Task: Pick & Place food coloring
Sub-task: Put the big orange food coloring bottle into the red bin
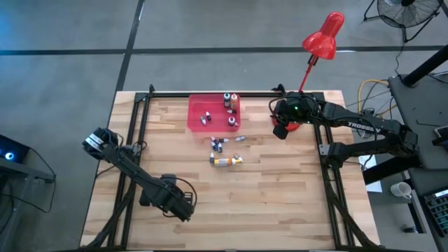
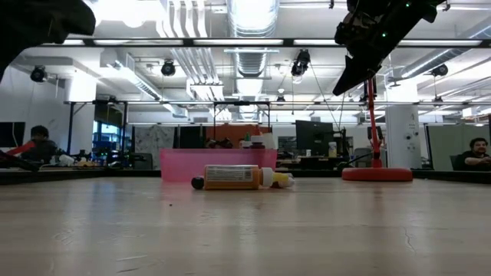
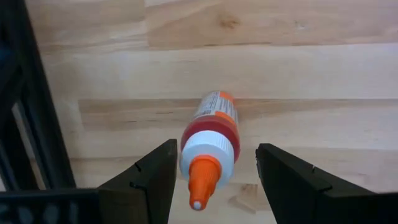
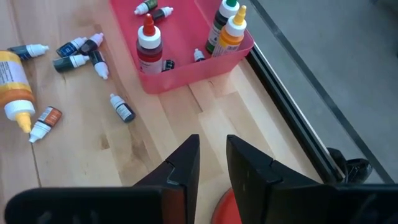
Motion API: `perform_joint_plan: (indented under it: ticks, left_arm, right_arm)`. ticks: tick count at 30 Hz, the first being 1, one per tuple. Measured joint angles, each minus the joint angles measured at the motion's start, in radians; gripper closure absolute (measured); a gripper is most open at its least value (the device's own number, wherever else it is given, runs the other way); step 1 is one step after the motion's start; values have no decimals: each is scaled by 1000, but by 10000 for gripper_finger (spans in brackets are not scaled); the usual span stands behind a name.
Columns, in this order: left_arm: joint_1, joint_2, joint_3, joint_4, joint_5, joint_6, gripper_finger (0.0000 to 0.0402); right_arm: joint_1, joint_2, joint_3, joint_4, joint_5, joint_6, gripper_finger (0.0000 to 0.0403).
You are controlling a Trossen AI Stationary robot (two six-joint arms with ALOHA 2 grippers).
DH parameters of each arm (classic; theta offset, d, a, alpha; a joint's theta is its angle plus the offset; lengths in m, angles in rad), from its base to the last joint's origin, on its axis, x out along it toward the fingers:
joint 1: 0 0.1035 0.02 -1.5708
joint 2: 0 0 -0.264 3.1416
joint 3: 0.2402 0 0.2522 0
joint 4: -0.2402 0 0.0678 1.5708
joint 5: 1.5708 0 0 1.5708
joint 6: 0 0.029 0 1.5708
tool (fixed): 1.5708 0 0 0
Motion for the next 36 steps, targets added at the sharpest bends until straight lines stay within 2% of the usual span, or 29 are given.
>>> perform_joint_plan:
  ticks: [8, 24, 31, 36]
  left_arm:
    - [-2, -2, 4, 7, 15, 1, 213]
    - [-2, -3, 10, 1, 19, 2, 301]
    - [6, -4, 10, 1, 16, 2, 314]
    - [56, -19, 29, 3, -57, 28, 316]
  right_arm:
    - [0, 0, 0, 0, 0, 7, 330]
    - [0, 0, 0, 0, 0, 7, 330]
    - [0, 0, 0, 0, 0, 17, 330]
    - [0, 0, 0, -4, 0, 33, 330]
